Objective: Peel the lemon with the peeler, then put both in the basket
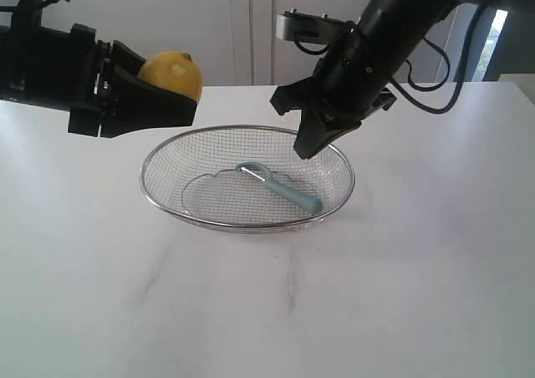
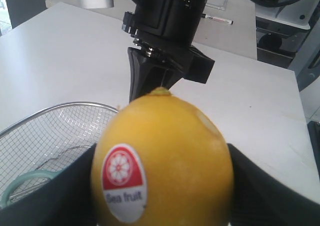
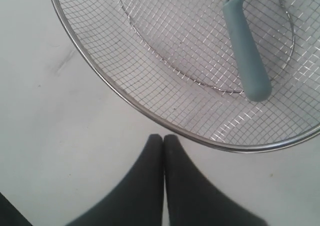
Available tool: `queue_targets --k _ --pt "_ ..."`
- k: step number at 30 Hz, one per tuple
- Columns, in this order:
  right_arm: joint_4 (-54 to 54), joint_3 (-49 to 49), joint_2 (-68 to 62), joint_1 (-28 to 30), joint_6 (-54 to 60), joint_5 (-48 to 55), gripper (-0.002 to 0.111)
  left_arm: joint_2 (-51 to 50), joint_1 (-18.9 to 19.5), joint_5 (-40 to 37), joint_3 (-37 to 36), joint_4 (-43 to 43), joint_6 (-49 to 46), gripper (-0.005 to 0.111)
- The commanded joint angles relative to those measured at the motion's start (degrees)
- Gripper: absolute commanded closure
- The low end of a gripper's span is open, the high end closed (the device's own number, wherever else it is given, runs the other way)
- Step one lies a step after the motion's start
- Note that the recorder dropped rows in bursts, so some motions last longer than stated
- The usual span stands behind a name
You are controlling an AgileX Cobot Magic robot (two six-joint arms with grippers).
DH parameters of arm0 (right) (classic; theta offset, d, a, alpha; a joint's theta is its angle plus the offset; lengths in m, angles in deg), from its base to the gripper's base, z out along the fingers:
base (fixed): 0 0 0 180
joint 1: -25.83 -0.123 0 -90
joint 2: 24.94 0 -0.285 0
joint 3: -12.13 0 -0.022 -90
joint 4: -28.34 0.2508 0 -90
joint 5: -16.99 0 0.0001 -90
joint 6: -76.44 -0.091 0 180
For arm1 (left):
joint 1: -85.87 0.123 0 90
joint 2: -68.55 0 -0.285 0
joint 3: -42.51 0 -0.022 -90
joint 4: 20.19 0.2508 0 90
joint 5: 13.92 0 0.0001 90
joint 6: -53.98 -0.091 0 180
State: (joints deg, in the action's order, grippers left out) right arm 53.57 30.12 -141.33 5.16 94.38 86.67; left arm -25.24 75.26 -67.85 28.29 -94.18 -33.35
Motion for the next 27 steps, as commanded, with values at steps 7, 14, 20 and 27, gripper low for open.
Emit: queue_targets --k 7,14,20,27 --pt "-1.13 0.16 1.16 2.96 -7.79 0.28 0.108 0.29 0.29 -1.15 0.39 -1.72 0.1 0.107" --pt "-1.13 0.16 2.12 8.79 -10.92 0.28 0.108 0.29 0.29 -1.15 0.39 -1.72 0.1 0.107" --pt "-1.13 0.16 2.64 13.88 -16.58 0.28 0.108 0.29 0.29 -1.15 0.39 -1.72 0.1 0.107" --pt "-1.13 0.16 2.86 19.21 -23.84 0.28 0.108 0.29 0.29 -1.14 0.39 -1.72 0.2 0.107"
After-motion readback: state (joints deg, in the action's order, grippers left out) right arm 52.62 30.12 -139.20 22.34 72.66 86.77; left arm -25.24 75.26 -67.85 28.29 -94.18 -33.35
